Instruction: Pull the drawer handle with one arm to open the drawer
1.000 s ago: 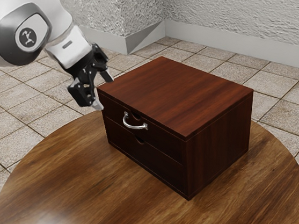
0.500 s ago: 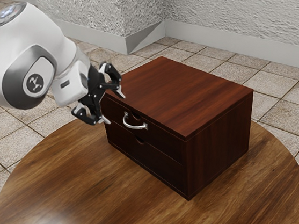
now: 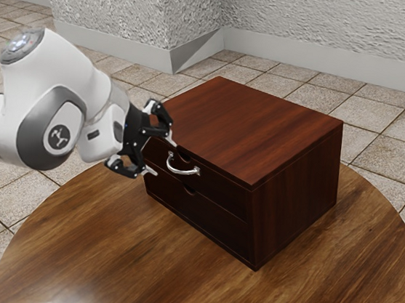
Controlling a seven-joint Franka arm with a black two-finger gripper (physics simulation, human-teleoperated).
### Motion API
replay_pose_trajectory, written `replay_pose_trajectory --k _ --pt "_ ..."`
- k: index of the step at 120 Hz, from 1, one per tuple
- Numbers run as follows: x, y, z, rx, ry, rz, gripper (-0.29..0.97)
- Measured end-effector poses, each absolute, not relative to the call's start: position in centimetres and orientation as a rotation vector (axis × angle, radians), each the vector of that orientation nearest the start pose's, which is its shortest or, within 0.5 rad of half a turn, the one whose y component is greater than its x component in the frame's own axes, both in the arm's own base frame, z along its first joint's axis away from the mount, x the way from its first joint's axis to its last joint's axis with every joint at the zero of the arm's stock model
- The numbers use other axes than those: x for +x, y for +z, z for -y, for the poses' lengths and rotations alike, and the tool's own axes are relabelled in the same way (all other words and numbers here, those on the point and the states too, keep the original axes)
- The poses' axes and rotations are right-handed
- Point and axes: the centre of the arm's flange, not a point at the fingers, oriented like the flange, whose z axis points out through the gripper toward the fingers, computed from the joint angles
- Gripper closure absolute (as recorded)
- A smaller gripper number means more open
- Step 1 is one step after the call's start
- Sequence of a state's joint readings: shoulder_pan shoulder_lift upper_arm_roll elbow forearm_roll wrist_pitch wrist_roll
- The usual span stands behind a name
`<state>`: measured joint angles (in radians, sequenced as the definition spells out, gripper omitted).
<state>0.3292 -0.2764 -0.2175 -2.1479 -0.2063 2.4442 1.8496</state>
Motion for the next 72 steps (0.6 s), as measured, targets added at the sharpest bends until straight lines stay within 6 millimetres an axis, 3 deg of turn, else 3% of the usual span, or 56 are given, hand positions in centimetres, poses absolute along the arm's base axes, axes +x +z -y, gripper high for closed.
replay_pose_trajectory --k 72 --pt "52.3 55.6 -3.9 -1.815 -0.571 -2.012 0.47"
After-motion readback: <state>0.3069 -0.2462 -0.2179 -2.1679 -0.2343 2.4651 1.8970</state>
